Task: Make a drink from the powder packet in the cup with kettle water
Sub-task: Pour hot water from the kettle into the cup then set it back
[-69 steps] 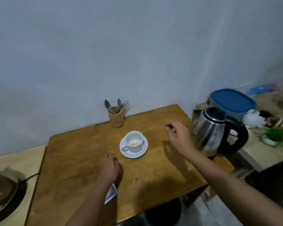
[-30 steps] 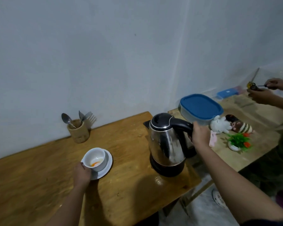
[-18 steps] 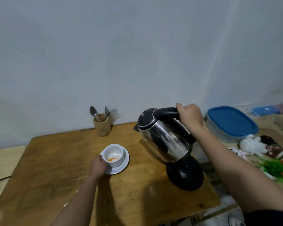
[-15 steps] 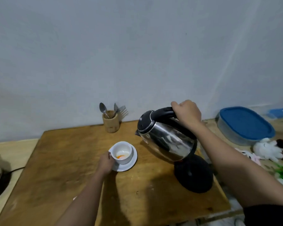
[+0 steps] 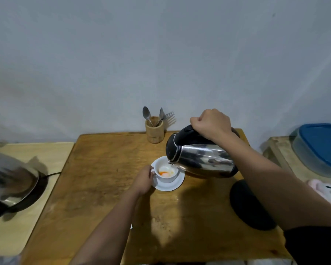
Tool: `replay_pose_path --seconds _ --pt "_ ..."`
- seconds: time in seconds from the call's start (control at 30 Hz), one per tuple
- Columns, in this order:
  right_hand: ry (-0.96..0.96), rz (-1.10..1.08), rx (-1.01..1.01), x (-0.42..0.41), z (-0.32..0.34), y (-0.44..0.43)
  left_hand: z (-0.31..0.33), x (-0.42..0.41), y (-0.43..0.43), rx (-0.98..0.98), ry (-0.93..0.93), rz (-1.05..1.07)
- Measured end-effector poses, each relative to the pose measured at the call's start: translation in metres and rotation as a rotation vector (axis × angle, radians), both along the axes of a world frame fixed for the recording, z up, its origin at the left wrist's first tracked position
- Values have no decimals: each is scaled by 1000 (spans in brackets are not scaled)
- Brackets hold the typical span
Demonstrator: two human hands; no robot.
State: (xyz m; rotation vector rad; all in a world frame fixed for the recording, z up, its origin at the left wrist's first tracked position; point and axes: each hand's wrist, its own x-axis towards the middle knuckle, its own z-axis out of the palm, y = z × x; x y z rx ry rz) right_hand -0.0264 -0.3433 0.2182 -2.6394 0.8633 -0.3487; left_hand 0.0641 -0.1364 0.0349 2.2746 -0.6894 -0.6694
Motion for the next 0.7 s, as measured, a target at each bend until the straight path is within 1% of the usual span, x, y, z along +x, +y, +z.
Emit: replay_pose_path --seconds 0.2,0.4,0.7 --pt "31 44 -79 12 -1 11 0 6 3 1 -23 -27" --pt "48 66 -151 17 -9 19 1 10 3 3 2 -39" --pt "42 63 -180 14 -10 26 2 10 4 5 42 -31"
